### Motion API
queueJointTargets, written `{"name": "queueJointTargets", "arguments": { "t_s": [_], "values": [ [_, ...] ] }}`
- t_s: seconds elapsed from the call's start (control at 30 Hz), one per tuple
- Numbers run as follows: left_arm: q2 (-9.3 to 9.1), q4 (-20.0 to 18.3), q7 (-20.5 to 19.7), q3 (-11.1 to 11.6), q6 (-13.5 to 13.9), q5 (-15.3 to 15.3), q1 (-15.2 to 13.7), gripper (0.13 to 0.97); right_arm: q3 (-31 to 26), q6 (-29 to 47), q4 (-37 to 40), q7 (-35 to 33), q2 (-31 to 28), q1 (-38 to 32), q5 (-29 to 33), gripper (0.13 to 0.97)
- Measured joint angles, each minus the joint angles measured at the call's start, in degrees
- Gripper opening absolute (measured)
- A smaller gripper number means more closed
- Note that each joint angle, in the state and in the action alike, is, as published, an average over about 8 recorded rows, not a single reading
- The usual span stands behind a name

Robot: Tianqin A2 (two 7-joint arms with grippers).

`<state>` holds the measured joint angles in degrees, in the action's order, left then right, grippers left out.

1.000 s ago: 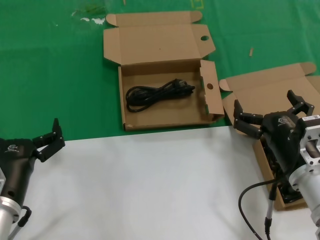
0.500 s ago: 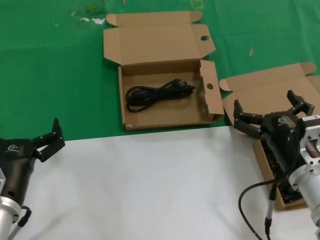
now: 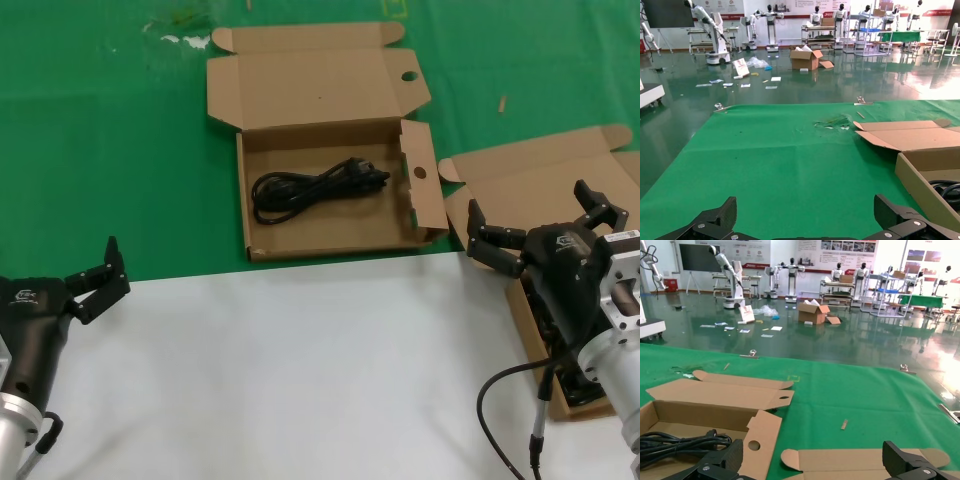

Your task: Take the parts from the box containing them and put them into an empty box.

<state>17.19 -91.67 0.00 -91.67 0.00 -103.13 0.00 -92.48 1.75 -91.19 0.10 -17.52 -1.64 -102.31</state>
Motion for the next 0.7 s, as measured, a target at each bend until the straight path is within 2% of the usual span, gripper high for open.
{"name": "queueJointTargets", "arguments": {
  "t_s": [0.7],
  "values": [
    [0.00, 0.00, 0.00, 0.00, 0.00, 0.00, 0.00, 0.966, 0.00, 0.00, 0.00, 0.00, 0.00, 0.00, 0.00, 0.966]
  ]
}}
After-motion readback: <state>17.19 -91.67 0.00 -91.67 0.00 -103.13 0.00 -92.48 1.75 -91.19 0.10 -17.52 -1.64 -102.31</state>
